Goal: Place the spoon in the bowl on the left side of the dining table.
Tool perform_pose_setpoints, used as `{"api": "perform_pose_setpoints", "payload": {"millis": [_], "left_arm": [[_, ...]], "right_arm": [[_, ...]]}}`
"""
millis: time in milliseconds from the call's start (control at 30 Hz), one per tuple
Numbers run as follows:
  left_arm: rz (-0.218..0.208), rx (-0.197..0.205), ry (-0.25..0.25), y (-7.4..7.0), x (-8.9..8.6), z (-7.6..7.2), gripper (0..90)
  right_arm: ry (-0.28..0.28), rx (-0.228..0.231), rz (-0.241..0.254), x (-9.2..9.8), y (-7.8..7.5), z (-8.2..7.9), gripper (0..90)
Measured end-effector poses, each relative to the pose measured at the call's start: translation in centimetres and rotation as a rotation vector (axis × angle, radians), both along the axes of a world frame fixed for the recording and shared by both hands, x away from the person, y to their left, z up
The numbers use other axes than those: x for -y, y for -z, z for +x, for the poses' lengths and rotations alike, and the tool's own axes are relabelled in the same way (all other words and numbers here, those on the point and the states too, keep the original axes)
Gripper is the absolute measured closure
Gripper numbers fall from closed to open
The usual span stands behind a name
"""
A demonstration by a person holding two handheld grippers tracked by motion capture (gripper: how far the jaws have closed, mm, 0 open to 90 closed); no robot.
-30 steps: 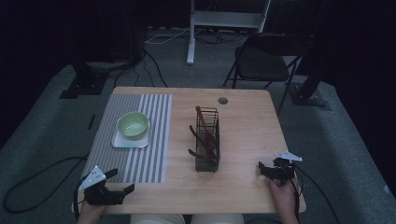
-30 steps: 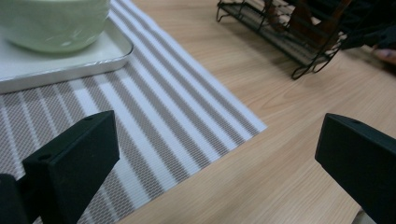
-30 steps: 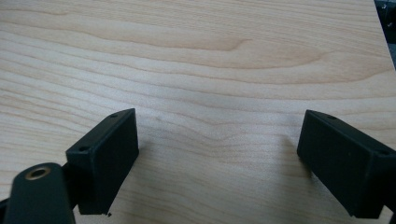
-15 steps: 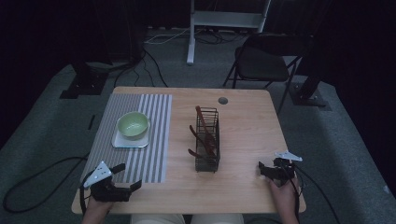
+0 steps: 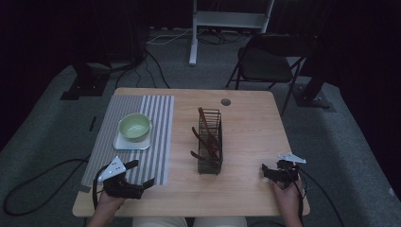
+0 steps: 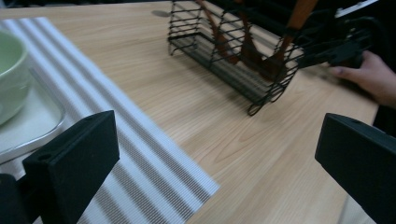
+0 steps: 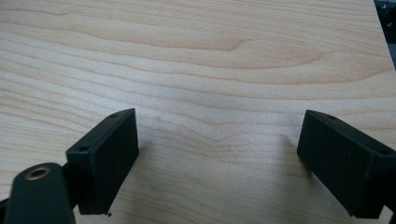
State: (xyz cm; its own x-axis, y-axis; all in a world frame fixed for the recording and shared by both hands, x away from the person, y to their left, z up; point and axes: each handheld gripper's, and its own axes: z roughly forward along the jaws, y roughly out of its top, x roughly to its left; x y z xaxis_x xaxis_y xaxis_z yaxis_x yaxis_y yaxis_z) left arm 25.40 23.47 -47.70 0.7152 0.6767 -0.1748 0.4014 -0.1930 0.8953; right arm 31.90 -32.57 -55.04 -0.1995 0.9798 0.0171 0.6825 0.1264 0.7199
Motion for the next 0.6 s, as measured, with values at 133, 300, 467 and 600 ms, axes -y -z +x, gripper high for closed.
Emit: {"api": "perform_pose_setpoints", "payload": {"millis": [133,300,467,600], "left_arm": [[0.003,0.015,0.014,-0.4,0.9,0.3,0.0],[0.003,0.016,0.038,-0.8,1.8,0.9,0.0],[0.003,0.022,0.064,-1.2,2.7,1.4,0.0],[-0.006,0.024,0.086,-1.5,3.4,1.8,0.0]], "right_arm": [[0.0,0.0,0.0,0.0,0.0,0.0,12.0],[0.0,0.0,0.0,0.0,0.0,0.0,11.9],[-0.001,0.0,-0.001,0.0,0.0,0.0,11.9],[0.0,0.0,0.0,0.0,0.0,0.0,11.9]]}}
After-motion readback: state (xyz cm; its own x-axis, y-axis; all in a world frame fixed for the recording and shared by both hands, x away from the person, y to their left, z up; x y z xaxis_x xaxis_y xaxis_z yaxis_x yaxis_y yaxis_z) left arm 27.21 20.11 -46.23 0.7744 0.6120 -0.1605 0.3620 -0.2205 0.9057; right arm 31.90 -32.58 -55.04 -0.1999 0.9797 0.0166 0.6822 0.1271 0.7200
